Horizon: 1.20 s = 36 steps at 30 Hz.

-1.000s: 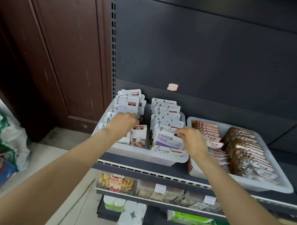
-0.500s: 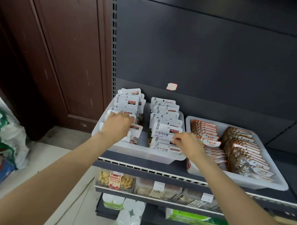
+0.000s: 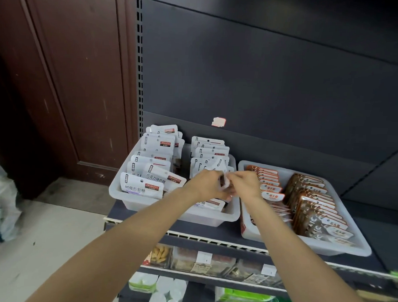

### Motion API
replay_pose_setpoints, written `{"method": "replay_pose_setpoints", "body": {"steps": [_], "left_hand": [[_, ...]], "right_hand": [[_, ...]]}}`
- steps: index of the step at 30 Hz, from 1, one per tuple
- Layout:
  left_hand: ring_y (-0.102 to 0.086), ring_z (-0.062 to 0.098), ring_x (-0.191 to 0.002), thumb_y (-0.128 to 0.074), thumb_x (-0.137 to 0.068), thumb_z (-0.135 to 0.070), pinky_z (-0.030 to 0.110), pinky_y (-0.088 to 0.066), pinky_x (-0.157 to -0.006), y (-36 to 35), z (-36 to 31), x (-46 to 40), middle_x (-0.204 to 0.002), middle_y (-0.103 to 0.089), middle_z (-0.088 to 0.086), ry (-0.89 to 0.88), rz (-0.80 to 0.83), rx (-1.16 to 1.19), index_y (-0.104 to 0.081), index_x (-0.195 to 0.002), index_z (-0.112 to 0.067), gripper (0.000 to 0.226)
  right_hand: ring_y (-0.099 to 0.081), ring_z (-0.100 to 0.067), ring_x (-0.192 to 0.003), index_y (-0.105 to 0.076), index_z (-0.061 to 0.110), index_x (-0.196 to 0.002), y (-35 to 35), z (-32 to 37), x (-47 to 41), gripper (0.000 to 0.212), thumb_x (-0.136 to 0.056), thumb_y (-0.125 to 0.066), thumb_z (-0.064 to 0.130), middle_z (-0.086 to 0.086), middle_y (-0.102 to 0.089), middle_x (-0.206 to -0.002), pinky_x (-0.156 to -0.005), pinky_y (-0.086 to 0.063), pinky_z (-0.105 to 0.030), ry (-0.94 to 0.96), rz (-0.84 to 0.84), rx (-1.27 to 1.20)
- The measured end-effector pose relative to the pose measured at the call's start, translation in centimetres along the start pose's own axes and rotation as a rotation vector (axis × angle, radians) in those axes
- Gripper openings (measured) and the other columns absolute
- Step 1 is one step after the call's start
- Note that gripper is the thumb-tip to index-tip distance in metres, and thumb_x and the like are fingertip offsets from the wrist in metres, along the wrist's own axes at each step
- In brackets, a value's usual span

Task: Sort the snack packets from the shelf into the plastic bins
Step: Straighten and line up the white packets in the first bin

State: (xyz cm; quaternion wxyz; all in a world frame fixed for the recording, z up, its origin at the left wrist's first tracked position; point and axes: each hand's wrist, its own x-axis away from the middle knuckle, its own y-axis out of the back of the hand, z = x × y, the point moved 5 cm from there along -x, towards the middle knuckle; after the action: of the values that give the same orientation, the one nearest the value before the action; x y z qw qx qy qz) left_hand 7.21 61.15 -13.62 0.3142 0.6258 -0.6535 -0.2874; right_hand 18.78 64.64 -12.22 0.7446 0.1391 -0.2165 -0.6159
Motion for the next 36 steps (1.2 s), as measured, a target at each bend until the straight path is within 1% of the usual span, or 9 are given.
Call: {"method": "replay_pose_setpoints", "body": {"steps": [2,4,8,13,15,21,24,30,36], "left_hand": [[-0.061,0.024,-0.09,-0.068,-0.082,-0.021,0.03,-0.049,-0.078,0.3,0.3,-0.3,-0.099,-0.067,0.009,0.001,-0.07,0.038,-0.064,-0.107,-0.006,0.029],[-0.062,0.023,-0.087,-0.061,-0.087,-0.007,0.03,-0.049,-0.078,0.8,1.2,-0.3,-0.099,-0.068,0.012,0.011,-0.104,0.084,-0.067,-0.104,-0.002,0.019],[-0.058,0.018,-0.101,-0.055,-0.092,-0.003,0.031,-0.048,-0.085,2.4,2.1,0.7,-0.121,-0.062,0.002,0.013,-0.08,0.183,-0.062,-0.123,-0.007,0.032],[-0.059,0.01,-0.083,-0.057,-0.092,-0.01,0.015,-0.046,-0.07,4.3,3.6,1.5,-0.118,-0.063,-0.002,0.013,-0.08,0.243,-0.062,-0.121,-0.01,0.029],[-0.061,0.007,-0.087,-0.06,-0.09,-0.009,0.012,-0.049,-0.073,5.6,4.1,1.9,-0.112,-0.067,0.0,0.016,-0.17,0.356,-0.066,-0.113,-0.009,0.024],[-0.065,0.018,-0.094,-0.064,-0.088,-0.016,0.035,-0.053,-0.088,6.7,4.1,2.3,-0.105,-0.071,0.004,0.045,-0.34,0.302,-0.067,-0.105,-0.007,0.019],[-0.065,0.019,-0.095,-0.064,-0.089,-0.015,0.03,-0.053,-0.083,6.7,4.1,2.3,-0.106,-0.07,0.006,0.066,-0.37,0.289,-0.065,-0.105,-0.005,0.019],[-0.053,0.028,-0.121,-0.054,-0.091,0.001,0.037,-0.043,-0.1,5.2,5.4,1.8,-0.129,-0.059,0.012,0.177,-0.243,0.136,-0.054,-0.127,-0.007,0.036],[-0.054,0.031,-0.118,-0.049,-0.094,-0.001,0.035,-0.044,-0.097,5.6,6.7,1.8,-0.13,-0.057,0.015,0.272,-0.379,0.12,-0.046,-0.134,-0.006,0.04]], "right_hand": [[-0.068,-0.018,-0.072,-0.07,0.008,-0.092,-0.3,0.0,0.5,0.018,-0.094,-0.052,0.01,-0.009,-0.071,-0.081,-0.062,-0.056,-0.024,-0.029,0.109,-0.138],[-0.066,-0.017,-0.095,-0.065,0.005,-0.114,0.1,-0.1,-0.1,0.024,-0.094,-0.051,0.005,-0.009,-0.069,-0.104,-0.074,-0.051,-0.017,0.08,0.123,-0.032],[-0.043,-0.011,-0.126,-0.039,0.022,-0.141,-0.1,-0.4,-0.5,0.062,-0.088,-0.06,0.0,0.004,-0.048,-0.136,-0.103,-0.04,-0.032,0.268,0.181,0.197],[-0.06,-0.012,-0.088,-0.06,0.011,-0.09,0.4,-0.1,-0.4,0.011,-0.084,-0.069,0.008,0.005,-0.064,-0.089,-0.082,-0.048,-0.03,0.386,0.08,0.135],[-0.062,-0.013,-0.081,-0.064,0.008,-0.084,0.7,0.0,0.0,0.006,-0.087,-0.066,0.012,0.004,-0.065,-0.083,-0.075,-0.05,-0.031,0.434,0.057,0.13],[-0.06,-0.001,-0.076,-0.06,0.008,-0.091,0.3,0.9,1.0,0.005,-0.093,-0.058,0.012,0.004,-0.064,-0.088,-0.061,-0.044,-0.009,0.488,-0.024,0.163],[-0.06,-0.009,-0.086,-0.062,0.012,-0.098,0.2,0.9,0.6,0.007,-0.093,-0.058,0.013,0.0,-0.064,-0.097,-0.066,-0.044,-0.008,0.484,-0.036,0.189],[-0.047,-0.026,-0.126,-0.035,0.015,-0.143,-1.2,-3.5,-1.4,0.063,-0.088,-0.065,0.012,-0.011,-0.048,-0.135,-0.102,-0.039,-0.035,0.155,0.144,0.509],[-0.044,-0.027,-0.12,-0.048,0.014,-0.135,-1.1,-3.8,-2.5,0.048,-0.089,-0.064,0.018,-0.01,-0.05,-0.124,-0.098,-0.04,-0.035,0.18,0.004,0.593]]}}
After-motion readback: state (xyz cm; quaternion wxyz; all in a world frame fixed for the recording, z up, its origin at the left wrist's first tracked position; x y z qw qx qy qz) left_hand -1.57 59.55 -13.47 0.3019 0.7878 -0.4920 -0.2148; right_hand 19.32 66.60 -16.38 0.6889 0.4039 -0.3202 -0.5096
